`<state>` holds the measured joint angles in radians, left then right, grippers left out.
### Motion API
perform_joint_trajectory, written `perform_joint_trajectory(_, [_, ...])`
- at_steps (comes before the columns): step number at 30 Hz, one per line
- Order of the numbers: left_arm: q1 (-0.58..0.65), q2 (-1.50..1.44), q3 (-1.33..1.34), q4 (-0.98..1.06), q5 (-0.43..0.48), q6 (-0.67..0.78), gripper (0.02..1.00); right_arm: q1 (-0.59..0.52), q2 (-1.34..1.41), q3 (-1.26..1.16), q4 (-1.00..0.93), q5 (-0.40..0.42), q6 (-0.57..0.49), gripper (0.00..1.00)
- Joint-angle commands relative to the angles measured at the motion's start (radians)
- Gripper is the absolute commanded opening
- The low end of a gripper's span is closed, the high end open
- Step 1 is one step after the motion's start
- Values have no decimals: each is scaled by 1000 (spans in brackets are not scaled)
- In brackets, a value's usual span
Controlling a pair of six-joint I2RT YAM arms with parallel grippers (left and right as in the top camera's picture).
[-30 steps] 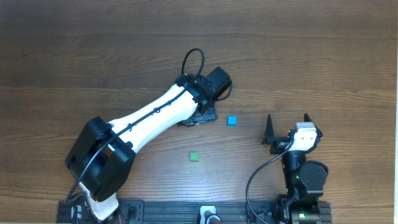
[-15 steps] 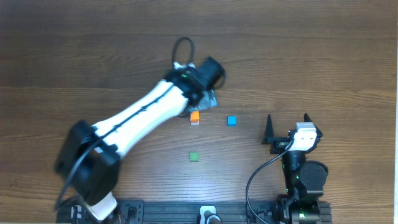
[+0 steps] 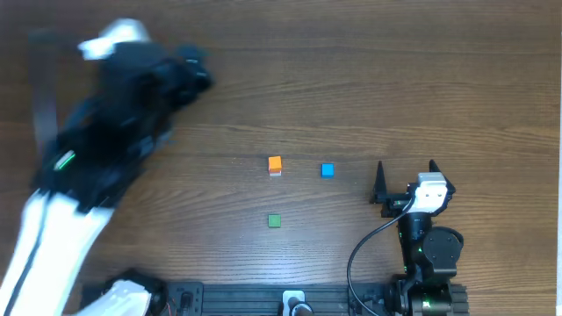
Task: Stack Cubes
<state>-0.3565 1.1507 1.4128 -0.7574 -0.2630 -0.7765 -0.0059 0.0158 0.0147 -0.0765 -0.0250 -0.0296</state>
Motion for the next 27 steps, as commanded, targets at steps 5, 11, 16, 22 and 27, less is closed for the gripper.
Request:
perform_joint_trajectory(5, [220,-483,-400,342,175,347,972,-6,-9,-9,3,-1,-2,993])
perform_joint_trajectory(11, [353,-807,-754,431,275,465,954,-6,-9,-9,3,-1,-2,991])
perform_joint_trajectory(16, [382,-963,-975,457,321,533,963,-6,-9,-9,3,-1,-2,993])
perform_joint_trajectory(22, [378,-1058,-1192,593,433,616,993,-6,-9,-9,3,-1,-2,991])
perform_joint_trajectory(27, [378,-1105,-1288,616,450,616,996,-6,-9,-9,3,-1,-2,991])
